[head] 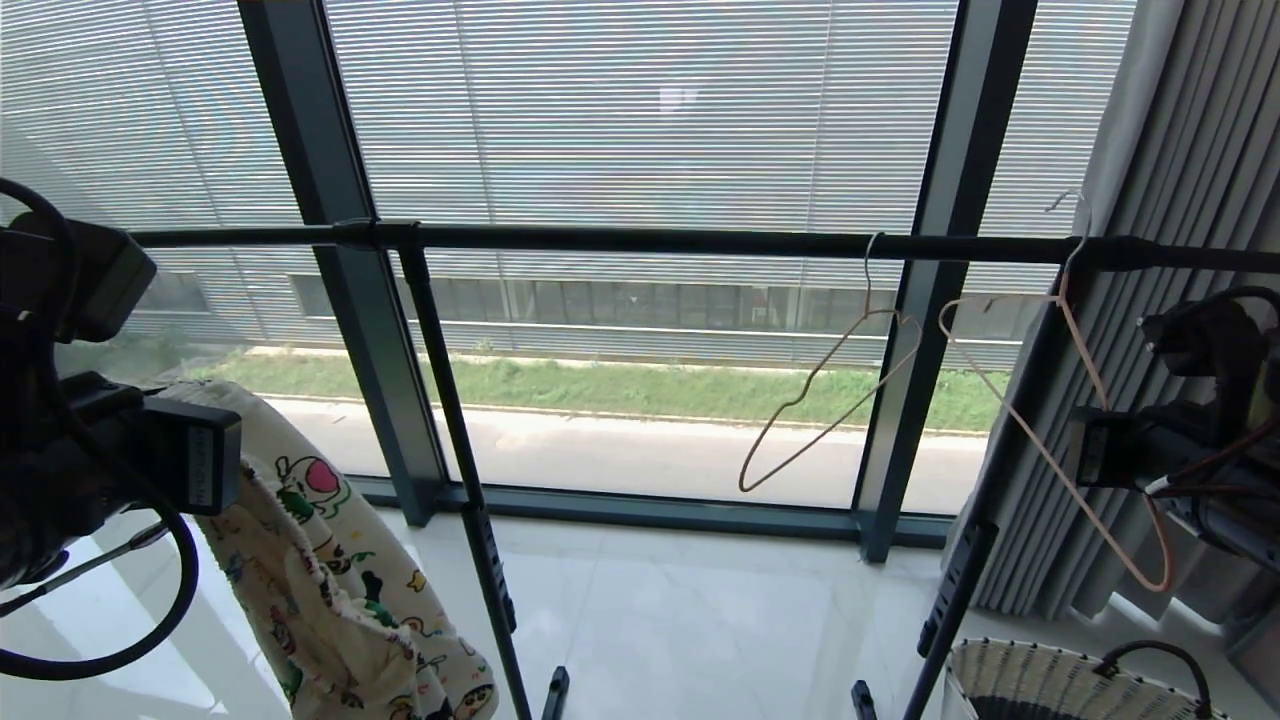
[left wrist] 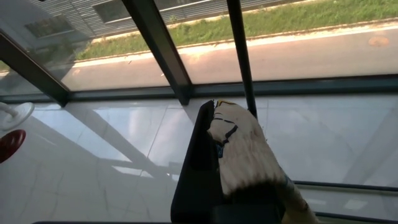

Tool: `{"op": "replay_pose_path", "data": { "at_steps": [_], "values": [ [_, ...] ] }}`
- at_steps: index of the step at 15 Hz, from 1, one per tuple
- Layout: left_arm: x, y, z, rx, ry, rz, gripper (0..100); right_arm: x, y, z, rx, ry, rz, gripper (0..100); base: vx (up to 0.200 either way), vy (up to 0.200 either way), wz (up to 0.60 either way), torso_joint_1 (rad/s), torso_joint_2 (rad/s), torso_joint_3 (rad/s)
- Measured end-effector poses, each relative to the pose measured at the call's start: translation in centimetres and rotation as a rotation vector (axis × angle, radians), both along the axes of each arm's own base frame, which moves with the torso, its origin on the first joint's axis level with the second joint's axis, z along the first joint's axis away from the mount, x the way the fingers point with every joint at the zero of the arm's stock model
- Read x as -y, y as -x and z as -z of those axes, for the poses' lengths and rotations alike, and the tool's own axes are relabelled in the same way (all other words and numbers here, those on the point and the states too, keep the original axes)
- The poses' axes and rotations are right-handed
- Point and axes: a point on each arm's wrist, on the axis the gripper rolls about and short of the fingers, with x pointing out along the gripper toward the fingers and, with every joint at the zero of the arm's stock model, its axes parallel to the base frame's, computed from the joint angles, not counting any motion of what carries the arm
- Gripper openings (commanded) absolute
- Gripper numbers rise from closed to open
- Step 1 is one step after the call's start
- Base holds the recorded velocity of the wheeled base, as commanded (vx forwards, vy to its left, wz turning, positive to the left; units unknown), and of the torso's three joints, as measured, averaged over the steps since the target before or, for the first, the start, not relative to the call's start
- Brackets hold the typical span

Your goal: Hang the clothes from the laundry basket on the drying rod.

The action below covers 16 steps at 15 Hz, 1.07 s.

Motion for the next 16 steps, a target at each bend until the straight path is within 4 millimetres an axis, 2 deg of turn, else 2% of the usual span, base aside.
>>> {"op": "replay_pose_path", "data": {
  "at_steps": [6,12,16],
  "values": [
    [0.0,0.0,0.1,-0.009,-0.047,0.012,0,1.6,4.8,-0.3,0.046,0.036,-0.05,0,-0.2,0.0,0.0,0.0,0.0,0.006],
    [0.0,0.0,0.2,-0.015,-0.05,0.014,0,2.7,8.8,-0.6,0.006,0.037,-0.137,0,-0.2,0.0,0.0,-0.001,0.0,0.006],
    [0.0,0.1,0.5,-0.021,-0.052,0.018,0,3.0,10.1,-0.8,0.011,0.013,-0.23,0,0.0,0.0,0.0,0.0,0.0,0.0]
  ]
}}
